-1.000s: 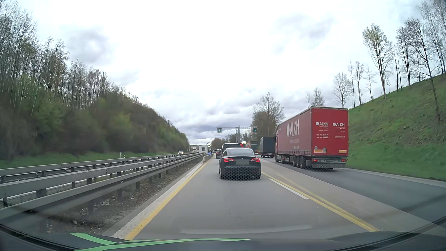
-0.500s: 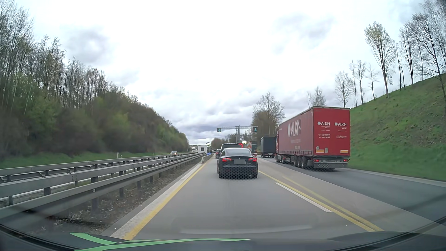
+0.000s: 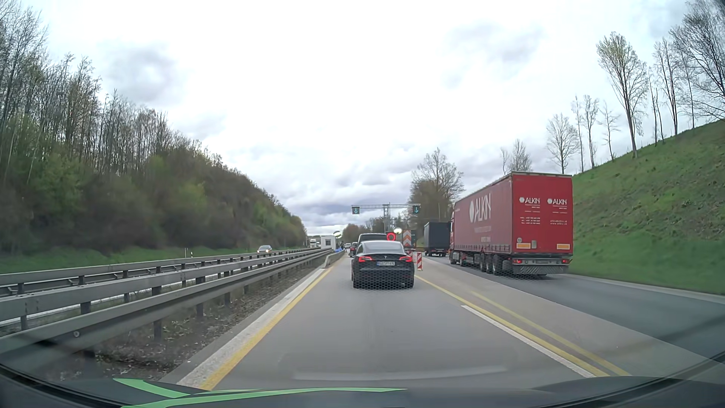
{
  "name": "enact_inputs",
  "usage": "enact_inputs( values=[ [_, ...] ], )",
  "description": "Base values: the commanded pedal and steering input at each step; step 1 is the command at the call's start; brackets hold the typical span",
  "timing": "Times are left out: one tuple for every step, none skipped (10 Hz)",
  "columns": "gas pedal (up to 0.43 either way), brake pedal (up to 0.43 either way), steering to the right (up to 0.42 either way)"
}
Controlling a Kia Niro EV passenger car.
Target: Follow the waypoints while adhering to traffic rules and regulations
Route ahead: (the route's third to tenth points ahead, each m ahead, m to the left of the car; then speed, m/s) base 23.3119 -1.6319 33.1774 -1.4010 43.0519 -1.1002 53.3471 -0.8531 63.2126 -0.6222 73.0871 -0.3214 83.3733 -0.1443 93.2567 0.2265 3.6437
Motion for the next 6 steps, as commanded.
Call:
enact_inputs(
  values=[
    [0.067, 0.000, 0.000],
    [0.067, 0.000, 0.000],
    [0.067, 0.000, -0.001],
    [0.059, 0.000, -0.001],
    [0.059, 0.000, -0.001],
    [0.059, 0.000, -0.001]
  ],
)
